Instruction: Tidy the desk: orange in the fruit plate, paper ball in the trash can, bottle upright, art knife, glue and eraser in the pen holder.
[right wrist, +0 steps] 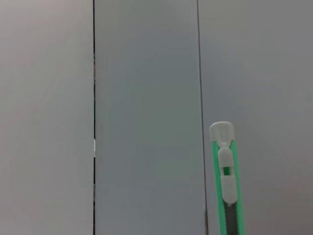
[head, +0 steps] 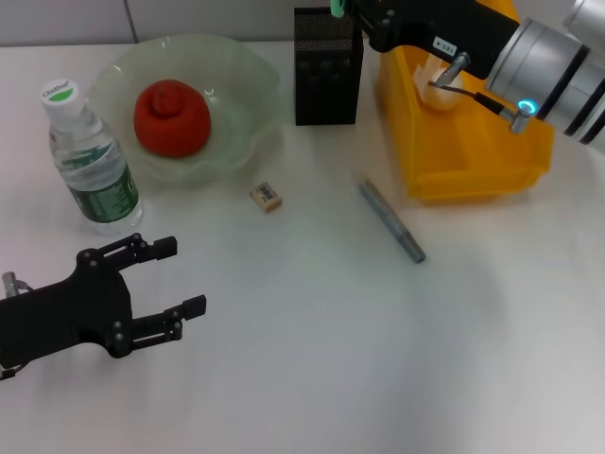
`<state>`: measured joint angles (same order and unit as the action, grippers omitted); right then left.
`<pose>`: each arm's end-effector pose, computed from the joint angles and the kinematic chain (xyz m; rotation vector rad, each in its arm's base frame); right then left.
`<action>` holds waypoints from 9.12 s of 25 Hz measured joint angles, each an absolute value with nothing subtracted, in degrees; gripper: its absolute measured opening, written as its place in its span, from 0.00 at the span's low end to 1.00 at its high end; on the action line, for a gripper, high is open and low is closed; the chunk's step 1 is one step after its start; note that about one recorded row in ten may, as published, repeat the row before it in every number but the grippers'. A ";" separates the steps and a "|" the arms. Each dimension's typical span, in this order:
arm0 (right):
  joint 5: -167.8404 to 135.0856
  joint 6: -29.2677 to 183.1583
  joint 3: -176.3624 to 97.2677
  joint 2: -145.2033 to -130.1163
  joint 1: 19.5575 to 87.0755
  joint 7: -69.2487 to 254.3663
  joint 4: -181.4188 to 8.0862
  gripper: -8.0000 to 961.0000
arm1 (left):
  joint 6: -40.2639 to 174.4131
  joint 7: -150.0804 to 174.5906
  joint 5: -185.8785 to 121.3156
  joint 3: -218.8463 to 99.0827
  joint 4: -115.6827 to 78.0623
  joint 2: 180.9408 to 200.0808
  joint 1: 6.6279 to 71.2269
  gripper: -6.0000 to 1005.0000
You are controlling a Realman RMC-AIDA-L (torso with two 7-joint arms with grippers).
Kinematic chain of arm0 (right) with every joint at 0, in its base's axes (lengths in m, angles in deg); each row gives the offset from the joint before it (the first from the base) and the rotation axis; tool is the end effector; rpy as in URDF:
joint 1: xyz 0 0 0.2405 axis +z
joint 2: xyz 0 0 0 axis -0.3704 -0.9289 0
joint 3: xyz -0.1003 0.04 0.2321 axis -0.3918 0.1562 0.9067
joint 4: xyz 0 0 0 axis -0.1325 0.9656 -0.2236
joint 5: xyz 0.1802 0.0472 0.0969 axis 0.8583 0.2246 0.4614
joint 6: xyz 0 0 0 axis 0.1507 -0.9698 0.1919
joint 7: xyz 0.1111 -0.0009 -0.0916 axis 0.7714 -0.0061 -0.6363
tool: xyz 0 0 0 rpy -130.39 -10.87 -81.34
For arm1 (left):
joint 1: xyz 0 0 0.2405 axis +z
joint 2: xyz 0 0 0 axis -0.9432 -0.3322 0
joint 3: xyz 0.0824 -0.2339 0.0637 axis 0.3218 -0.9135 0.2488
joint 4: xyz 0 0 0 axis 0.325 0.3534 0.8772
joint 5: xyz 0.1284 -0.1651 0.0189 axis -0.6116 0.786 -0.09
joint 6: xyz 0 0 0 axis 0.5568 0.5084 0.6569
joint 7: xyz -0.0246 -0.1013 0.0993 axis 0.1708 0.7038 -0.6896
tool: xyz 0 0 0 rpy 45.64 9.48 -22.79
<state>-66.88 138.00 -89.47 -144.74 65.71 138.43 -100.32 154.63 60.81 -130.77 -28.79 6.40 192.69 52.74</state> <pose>0.1708 0.4098 -0.0299 -2.2858 0.2776 1.0641 -0.3245 0.2460 -0.0050 -2.6238 -0.3570 -0.7768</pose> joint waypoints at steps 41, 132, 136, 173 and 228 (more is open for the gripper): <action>-60.11 111.79 -89.96 -144.83 77.54 129.57 -92.58 0.19 | 155.25 60.91 -130.10 -29.76 6.32 193.37 51.96 0.80; -127.24 157.09 -90.80 -140.01 71.00 203.14 -130.87 0.84 | 155.92 60.80 -130.77 -27.39 6.32 193.55 51.52 0.80; -131.60 156.69 -91.04 -141.52 73.12 204.46 -132.32 0.84 | 155.87 60.77 -130.77 -27.38 6.32 193.55 51.52 0.80; -124.30 121.37 -115.00 -144.83 85.96 210.00 -110.46 0.84 | 154.72 60.09 -130.77 -27.38 6.32 193.77 51.53 0.80; -102.20 168.45 -74.04 -138.89 39.87 147.36 -112.05 0.84 | 144.92 75.48 -124.65 -22.01 3.23 194.42 39.06 0.80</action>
